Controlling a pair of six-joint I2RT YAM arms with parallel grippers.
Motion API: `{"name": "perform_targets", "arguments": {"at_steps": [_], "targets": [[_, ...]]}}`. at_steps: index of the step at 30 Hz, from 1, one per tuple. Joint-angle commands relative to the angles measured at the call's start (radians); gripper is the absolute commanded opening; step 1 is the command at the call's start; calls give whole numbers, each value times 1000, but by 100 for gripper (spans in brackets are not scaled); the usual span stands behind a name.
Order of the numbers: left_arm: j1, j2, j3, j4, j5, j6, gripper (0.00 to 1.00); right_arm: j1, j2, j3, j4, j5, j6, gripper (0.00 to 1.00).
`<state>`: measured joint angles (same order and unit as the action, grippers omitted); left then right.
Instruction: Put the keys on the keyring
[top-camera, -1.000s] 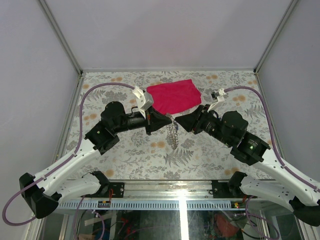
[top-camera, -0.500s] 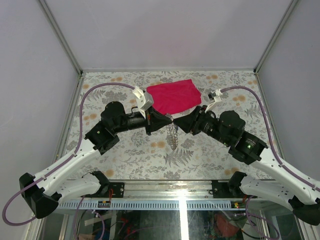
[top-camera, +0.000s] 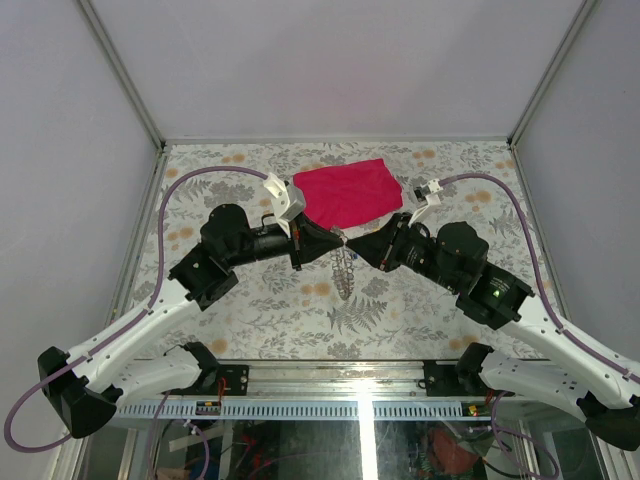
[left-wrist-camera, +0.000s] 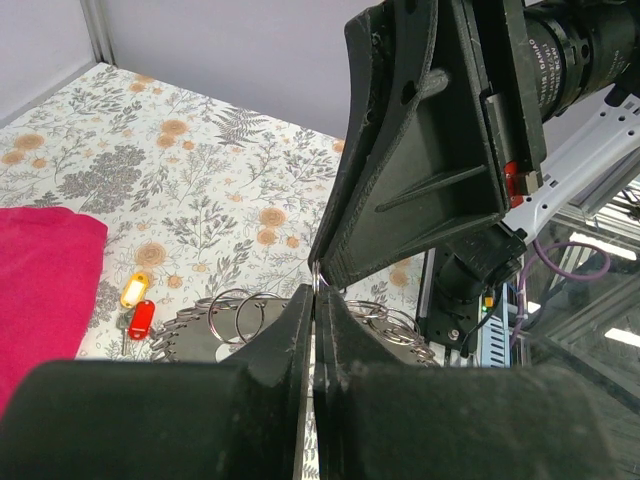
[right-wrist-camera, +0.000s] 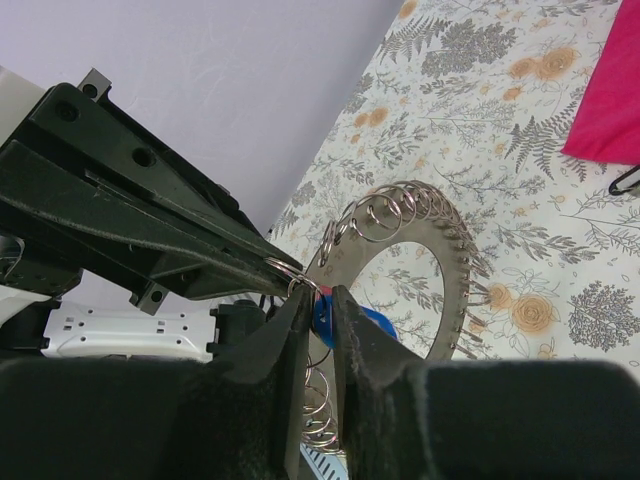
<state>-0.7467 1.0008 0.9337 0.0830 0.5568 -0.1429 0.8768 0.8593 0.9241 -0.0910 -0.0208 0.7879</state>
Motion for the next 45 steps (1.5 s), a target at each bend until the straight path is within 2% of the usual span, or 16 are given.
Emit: {"name": "perform_targets", "arguments": {"at_steps": [1,8,16,39,45], "targets": [[-7,-24,-1,103,-8,-1,0,-4,-16,-1,58,14,-3,18],[-8,-22,-5,112,-7,-3,0,-4,-35,1,43,42,-12,6],[-7,-30,-12,119,-4,3,0,-3,-17,13,15,36,-15,0],[-7,-64,-45,169,46,25,0,-3,70,54,-34,-39,-6,0],[-7,-63,-49,183,58,25,0,-4,87,58,-21,-73,-3,4]]}}
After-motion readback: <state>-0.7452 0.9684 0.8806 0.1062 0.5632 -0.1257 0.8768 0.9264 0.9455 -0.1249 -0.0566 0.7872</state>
